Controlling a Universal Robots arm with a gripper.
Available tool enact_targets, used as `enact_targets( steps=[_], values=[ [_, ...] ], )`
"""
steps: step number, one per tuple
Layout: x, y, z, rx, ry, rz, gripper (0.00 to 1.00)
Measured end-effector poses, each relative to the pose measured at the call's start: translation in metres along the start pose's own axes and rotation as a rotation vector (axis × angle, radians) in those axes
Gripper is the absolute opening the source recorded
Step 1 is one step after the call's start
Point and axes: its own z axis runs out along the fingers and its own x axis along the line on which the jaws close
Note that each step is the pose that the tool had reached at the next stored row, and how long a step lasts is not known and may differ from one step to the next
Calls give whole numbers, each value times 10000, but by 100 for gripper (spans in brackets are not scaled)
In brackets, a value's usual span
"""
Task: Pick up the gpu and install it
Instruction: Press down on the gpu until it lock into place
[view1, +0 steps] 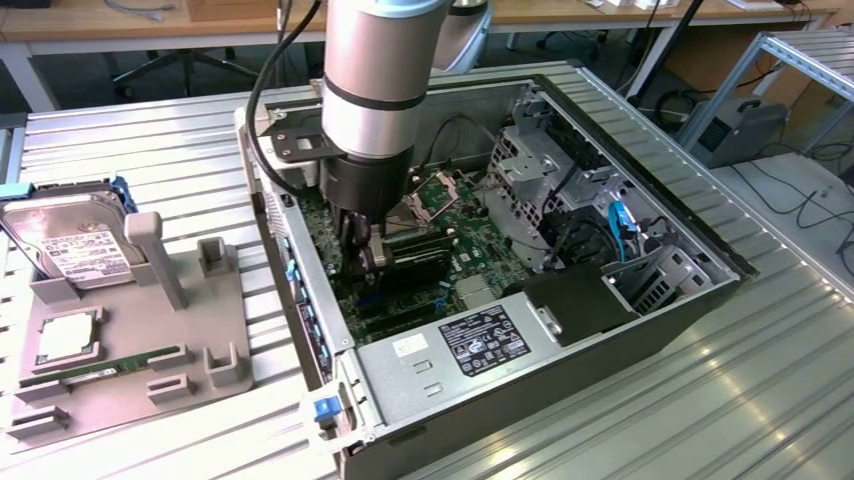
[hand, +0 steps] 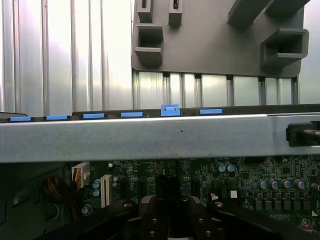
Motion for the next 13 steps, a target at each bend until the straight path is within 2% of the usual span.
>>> enact_targets(
  steps=[7, 13],
  values=[
    [-13, 1, -7, -1, 2, 0, 11],
    [-9, 11, -143, 0, 4, 0, 11]
  ],
)
